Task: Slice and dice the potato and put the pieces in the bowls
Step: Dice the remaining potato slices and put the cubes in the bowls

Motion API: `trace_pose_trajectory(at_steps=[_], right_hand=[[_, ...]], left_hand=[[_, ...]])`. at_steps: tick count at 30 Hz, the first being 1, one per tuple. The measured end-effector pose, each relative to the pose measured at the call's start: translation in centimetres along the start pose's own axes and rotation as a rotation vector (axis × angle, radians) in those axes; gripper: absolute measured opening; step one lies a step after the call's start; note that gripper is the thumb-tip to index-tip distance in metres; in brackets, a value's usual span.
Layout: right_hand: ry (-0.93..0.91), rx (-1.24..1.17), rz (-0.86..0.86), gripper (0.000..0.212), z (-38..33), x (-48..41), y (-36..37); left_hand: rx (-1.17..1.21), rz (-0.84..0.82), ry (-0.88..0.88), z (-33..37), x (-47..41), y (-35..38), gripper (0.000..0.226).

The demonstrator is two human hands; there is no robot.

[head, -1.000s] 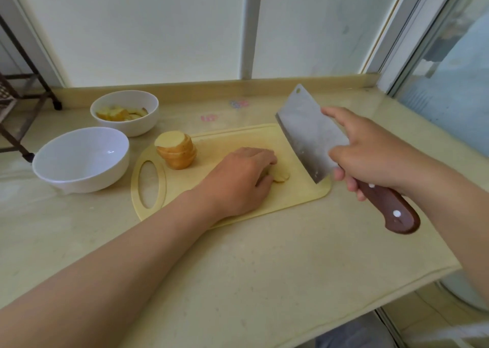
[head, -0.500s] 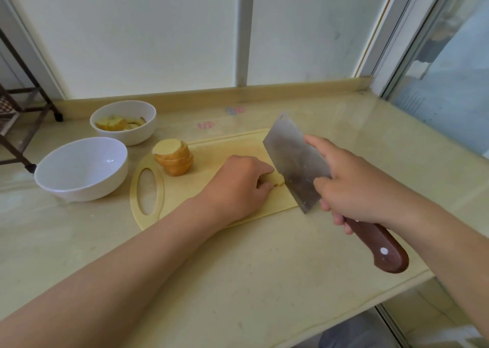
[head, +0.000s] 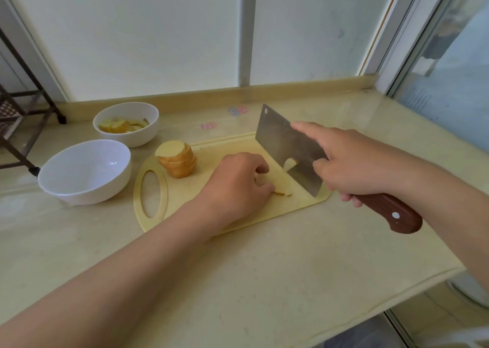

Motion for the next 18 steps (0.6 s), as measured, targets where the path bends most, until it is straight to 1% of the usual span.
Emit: trace_pose_trajectory(at_steps=[2, 4, 8, 10, 13, 15, 18], right_hand=[[-0.001, -0.014, 0.005, 0.080, 0.4, 0.0, -0.1], [-0.015, -0.039, 0.019, 0.080, 0.7, 0.1, 0.0], [-0.061, -0.188, 0.093, 0.079, 0.9, 0.1, 0.2], [-0.075, -0.285, 0.111, 0.081, 0.6, 0.3, 0.4], [-0.092, -0.339, 0.093, 0.083, 0.1, 0.5, 1.0], [-0.099, -0.345, 0.077, 0.083, 0.0, 0.6, 1.3], [-0.086, -0.359, 0.080, 0.083, 0.2, 0.6, 1.4]], left_hand=[[-0.014, -0.019, 0.035, -0.1, 0.0, 0.0, 0.031], [-0.011, -0.004, 0.050, 0.0, 0.0, 0.1, 0.028], [0.144, 0.178, 0.010, 0.1, -0.2, -0.2, 0.012], [0.142, 0.235, 0.086, 0.1, -0.3, -0.1, 0.015], [0.105, 0.266, 0.199, -0.1, -0.3, 0.4, 0.021], [0.127, 0.291, 0.214, -0.4, -0.4, 0.5, 0.018], [0.140, 0.261, 0.234, -0.6, -0.3, 0.4, 0.011]])
Point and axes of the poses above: each hand's wrist, its own x-axis away from the middle knuckle, its own y-axis out of the palm, z = x × y, the point moved 1 cm from there along -x, towards the middle knuckle, and after that the axes turned 4 degrees about y, right-handed, at the moved point
